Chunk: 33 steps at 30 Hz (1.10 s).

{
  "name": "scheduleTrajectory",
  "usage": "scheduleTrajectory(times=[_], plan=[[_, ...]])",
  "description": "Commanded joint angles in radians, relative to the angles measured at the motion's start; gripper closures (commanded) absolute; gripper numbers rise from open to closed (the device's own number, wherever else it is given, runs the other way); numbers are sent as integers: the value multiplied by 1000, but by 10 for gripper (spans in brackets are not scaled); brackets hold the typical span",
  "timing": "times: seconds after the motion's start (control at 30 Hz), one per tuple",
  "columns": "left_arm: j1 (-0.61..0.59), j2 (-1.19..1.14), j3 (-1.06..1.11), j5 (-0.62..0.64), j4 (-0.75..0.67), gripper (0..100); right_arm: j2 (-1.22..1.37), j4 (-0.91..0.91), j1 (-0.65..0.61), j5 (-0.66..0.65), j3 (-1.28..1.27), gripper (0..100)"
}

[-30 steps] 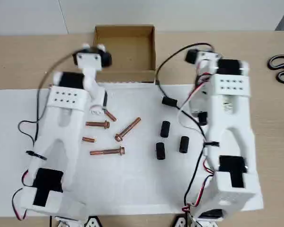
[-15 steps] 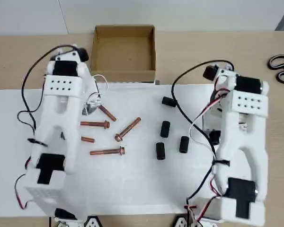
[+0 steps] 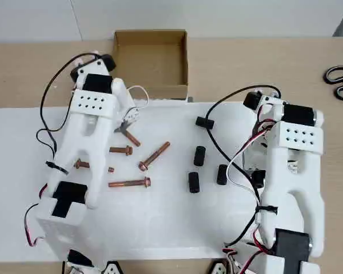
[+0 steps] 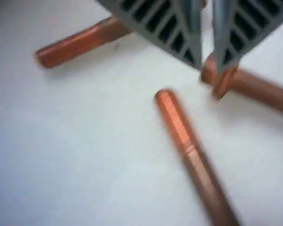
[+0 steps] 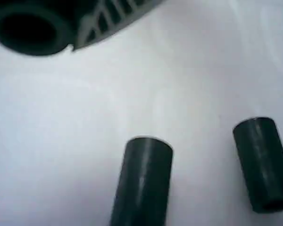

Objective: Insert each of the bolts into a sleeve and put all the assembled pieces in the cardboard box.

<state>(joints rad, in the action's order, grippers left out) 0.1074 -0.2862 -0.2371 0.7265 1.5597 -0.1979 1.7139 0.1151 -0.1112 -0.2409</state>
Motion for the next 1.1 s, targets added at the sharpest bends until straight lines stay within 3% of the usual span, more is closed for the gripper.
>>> scheduleTrajectory(times=[0.0,0.17,0.47,1.07], plan=[[8,6,-39,3,-80,934,-39,2,7,3,3,995],[3,5,-36,26,-106,855,-38,1,7,3,3,995],[-18,-11,-33,60,-172,855,-33,-21,7,3,3,995],[-41,-127,-33,114,-175,856,-31,-21,7,3,3,995]])
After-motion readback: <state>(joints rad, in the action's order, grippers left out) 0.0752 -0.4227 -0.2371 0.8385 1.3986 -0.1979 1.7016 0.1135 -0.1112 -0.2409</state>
